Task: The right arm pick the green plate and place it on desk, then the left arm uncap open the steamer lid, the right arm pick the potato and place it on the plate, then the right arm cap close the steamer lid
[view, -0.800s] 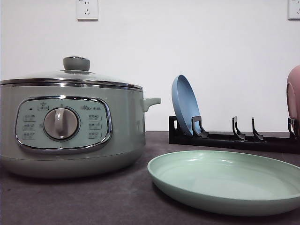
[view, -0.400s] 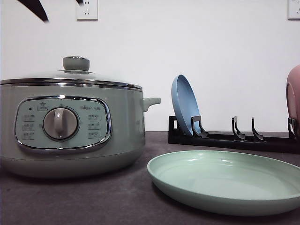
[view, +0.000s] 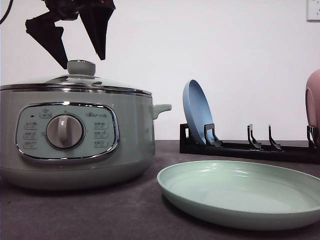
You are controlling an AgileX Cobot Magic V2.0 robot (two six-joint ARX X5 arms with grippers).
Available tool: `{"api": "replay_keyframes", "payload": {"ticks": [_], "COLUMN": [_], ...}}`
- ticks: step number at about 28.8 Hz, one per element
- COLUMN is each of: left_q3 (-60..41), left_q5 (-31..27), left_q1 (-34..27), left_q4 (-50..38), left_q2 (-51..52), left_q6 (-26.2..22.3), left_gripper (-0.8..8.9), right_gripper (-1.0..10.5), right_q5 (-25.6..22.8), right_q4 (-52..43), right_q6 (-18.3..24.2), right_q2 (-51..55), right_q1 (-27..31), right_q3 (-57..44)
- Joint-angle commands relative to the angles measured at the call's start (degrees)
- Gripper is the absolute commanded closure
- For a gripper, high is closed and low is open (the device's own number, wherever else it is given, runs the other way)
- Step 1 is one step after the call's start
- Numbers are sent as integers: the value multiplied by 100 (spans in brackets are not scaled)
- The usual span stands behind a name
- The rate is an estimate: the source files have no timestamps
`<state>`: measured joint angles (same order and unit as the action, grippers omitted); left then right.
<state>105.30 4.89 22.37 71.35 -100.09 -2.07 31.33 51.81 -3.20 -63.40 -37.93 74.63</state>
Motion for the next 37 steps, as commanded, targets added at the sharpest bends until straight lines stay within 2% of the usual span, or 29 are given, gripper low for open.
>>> {"api": "replay_keyframes", "payload": {"ticks": [1, 8, 9, 15, 22, 26, 30, 37], "left_q3": [179, 179, 179, 179, 179, 177, 177, 181], "left_q5": [-68, -66, -68, -66, -68, -66, -66, -66], "left_q1": [26, 74, 85, 96, 96, 96, 129, 109], "left_q4": [-17, 57, 83, 131, 214, 275, 302, 219], "left_q2": [-208, -304, -313, -313, -313, -313, -313, -181], "left_q6": [-48, -46, -46, -33, -31, -28, -31, -48], "left_gripper": [349, 395, 436, 537, 544, 645, 806, 806], "right_gripper": [724, 724, 724, 724, 724, 724, 724, 724], "right_q5": [0, -31, -31, -188, -186, -186, -184, -186], "right_q4": [-31, -33, -31, -33, -37, -39, -83, -168], "right_q6": [66, 66, 68, 83, 83, 83, 76, 17], "right_q2": [-57, -57, -57, -57, -57, -57, -57, -57], "right_q1": [-42, -42, -42, -42, -42, -42, -39, -39], "right_q3": [114, 114, 114, 114, 114, 114, 114, 114]}}
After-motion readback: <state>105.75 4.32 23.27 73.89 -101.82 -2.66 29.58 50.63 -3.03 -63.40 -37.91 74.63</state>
